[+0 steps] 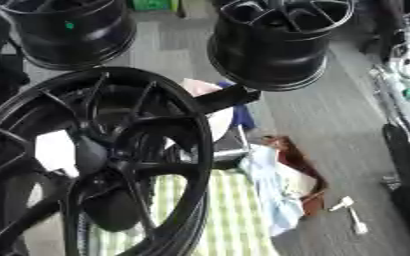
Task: Pull the pin out of the wheel hub.
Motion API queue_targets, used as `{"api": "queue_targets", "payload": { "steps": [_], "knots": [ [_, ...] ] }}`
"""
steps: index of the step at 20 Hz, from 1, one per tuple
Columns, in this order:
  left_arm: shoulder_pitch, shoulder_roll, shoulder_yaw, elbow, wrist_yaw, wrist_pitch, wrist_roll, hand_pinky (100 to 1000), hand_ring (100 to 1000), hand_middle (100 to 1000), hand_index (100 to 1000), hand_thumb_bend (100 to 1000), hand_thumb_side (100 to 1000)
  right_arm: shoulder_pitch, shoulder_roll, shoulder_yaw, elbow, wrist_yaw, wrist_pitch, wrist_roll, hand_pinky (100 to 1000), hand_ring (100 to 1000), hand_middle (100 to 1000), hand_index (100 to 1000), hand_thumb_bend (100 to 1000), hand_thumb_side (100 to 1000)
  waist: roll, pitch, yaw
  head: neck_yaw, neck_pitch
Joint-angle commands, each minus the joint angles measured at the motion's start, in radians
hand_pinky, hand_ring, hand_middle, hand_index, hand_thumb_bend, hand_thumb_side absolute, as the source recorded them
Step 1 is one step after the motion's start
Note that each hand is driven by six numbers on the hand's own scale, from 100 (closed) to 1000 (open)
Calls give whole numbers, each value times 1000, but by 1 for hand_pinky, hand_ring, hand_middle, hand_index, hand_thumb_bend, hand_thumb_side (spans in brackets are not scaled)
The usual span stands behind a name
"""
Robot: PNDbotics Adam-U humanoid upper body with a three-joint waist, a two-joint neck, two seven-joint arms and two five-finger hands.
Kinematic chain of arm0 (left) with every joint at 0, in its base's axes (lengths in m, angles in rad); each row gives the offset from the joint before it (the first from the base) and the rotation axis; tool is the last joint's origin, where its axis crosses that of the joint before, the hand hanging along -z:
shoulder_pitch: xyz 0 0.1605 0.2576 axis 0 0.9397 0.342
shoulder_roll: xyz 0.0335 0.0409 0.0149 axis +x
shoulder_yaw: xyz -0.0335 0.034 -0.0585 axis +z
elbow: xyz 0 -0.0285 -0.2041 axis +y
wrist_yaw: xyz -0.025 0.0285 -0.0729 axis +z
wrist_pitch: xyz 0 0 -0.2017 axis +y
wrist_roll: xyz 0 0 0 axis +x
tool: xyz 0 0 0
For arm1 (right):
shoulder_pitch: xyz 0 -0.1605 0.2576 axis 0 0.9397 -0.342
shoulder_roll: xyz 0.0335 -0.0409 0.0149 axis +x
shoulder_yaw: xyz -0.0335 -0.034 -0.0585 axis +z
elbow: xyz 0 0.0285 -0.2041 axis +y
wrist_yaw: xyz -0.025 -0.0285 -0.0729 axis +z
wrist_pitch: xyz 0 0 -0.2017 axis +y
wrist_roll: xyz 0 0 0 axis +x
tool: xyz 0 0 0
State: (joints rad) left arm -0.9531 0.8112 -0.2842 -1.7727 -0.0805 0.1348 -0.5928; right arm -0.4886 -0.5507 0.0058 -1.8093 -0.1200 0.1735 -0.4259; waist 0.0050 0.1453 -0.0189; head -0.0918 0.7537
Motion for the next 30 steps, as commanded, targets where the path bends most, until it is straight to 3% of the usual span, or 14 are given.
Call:
{"api": "queue_targets", "payload": {
  "steps": [1, 10, 13, 22, 30],
  "knots": [
    [0, 65, -14, -34, -8, 6, -18, 854, 798, 726, 835, 373, 429, -14, -22, -11, -7, -2, -2, -1, 777, 707, 718, 788, 100, 651, 2, -16, -1, -3, -15],
    [118, 289, -115, -183, -13, 78, -48, 869, 819, 754, 865, 481, 431, -21, -31, -4, -5, -1, -1, 5, 777, 707, 718, 788, 100, 653, 16, -10, -6, -6, -25],
    [156, 346, -135, -220, 9, 78, -60, 872, 825, 762, 875, 508, 453, -22, -36, -2, -3, 0, 0, 8, 777, 707, 718, 788, 100, 654, 23, -9, -6, -8, -28],
    [200, 397, -156, -227, 58, 36, -64, 868, 823, 760, 880, 558, 495, -22, -40, 0, -1, -4, 0, 8, 777, 705, 716, 788, 100, 657, 28, -6, -10, -9, -26],
    [212, 393, -201, -227, 57, 106, 24, 855, 807, 737, 877, 582, 516, -25, -39, 6, 4, -9, 2, 12, 777, 704, 716, 788, 100, 663, 26, -1, -9, -3, -19]
  ]
}}
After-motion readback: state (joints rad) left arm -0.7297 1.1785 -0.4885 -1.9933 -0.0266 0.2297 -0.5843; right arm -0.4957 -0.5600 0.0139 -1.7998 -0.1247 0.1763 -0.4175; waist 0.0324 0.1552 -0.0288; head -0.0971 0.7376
